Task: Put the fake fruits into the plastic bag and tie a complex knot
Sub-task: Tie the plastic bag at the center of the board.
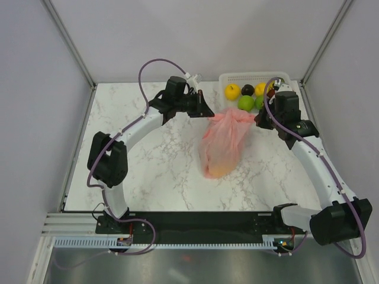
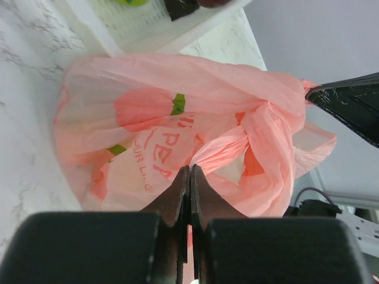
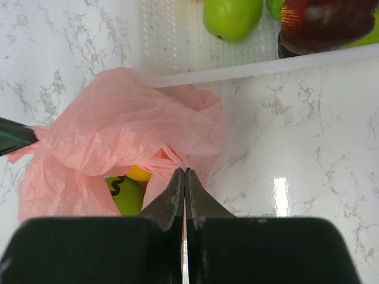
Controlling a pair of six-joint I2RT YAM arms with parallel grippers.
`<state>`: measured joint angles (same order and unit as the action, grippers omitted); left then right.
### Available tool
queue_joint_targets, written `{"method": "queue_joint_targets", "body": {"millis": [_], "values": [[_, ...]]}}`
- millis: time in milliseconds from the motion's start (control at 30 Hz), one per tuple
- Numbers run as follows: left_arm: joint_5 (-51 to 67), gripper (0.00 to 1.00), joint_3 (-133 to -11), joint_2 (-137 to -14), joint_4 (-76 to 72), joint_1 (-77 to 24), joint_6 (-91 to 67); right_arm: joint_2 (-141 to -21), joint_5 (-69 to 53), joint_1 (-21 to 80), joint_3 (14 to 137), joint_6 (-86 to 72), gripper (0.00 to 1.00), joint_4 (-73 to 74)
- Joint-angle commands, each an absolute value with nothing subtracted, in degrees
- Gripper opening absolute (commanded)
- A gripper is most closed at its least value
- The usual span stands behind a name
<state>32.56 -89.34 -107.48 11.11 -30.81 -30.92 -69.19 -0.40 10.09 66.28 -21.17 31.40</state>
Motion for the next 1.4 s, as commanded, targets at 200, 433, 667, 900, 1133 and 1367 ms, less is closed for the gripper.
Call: {"method": "queue_joint_targets", "body": {"millis": [200,433,667,900,1133,1367], "values": [[8.5,0.02,-88.9,-100.6,20.0,-30.2,-21.4,-72.9,17.4,10.6,63.9,-20.4,0.0,28.5],[12.0,0.02,-79.6,-101.7,14.3,-26.1,-24.2,-76.0,21.4,7.8,55.5,-23.8,0.0,21.4],[13.9,0.02,-71.9,-100.7,6.9,-21.5,-27.6,-73.8,17.8,4.0,46.5,-25.2,0.0,14.0],[11.4,0.02,-65.9,-94.7,-1.5,-22.7,-27.9,-68.5,14.5,4.0,44.4,-24.9,0.0,9.3],[6.9,0.52,-57.1,-86.2,-10.8,-23.5,-31.0,-60.3,10.5,4.0,38.6,-29.6,0.67,2.6],[0.8,1.0,-50.6,-82.4,-14.7,-24.0,-45.6,-55.6,11.6,4.1,30.5,-45.5,0.98,-5.3]]}}
